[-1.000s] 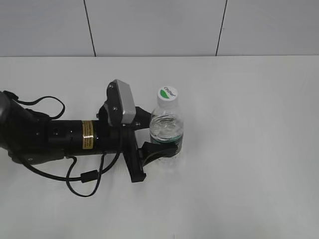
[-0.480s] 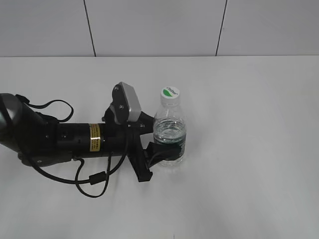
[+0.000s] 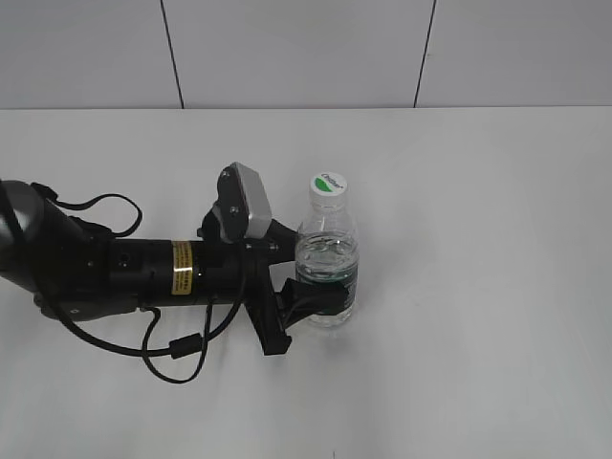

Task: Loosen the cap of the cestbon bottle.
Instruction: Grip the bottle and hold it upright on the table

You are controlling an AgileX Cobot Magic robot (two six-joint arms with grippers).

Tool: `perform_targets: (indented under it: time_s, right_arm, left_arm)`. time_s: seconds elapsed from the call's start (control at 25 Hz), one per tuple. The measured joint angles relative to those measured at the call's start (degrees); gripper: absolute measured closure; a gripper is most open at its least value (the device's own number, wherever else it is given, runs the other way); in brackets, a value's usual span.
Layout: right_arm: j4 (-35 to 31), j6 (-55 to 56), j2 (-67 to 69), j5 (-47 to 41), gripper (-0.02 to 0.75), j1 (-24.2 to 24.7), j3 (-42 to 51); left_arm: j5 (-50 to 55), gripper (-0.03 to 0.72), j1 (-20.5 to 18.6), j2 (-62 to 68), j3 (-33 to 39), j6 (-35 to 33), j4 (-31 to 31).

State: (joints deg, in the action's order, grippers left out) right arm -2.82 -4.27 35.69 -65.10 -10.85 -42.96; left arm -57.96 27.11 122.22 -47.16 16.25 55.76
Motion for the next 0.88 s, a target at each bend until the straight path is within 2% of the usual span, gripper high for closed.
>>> perform_targets:
  time_s: [0.2, 0.6, 0.88]
  right_arm:
    - [0.0, 0.0, 11.5, -3.9, 0.234, 0.0, -5.8]
    - [-1.8, 0.3, 29.3, -4.5, 0.256, 0.0, -16.3]
    - [-7.3, -2.0, 38.3, -4.6, 0.288, -0.1, -20.9]
  left_arm:
    - [0.0, 0.276, 0.0, 0.0, 0.0, 0.0, 0.0]
    - [-0.1, 0.276, 0.0, 0.0, 0.0, 0.0, 0.1]
    - [0.0, 0.276, 0.0, 0.0, 0.0, 0.0, 1.1]
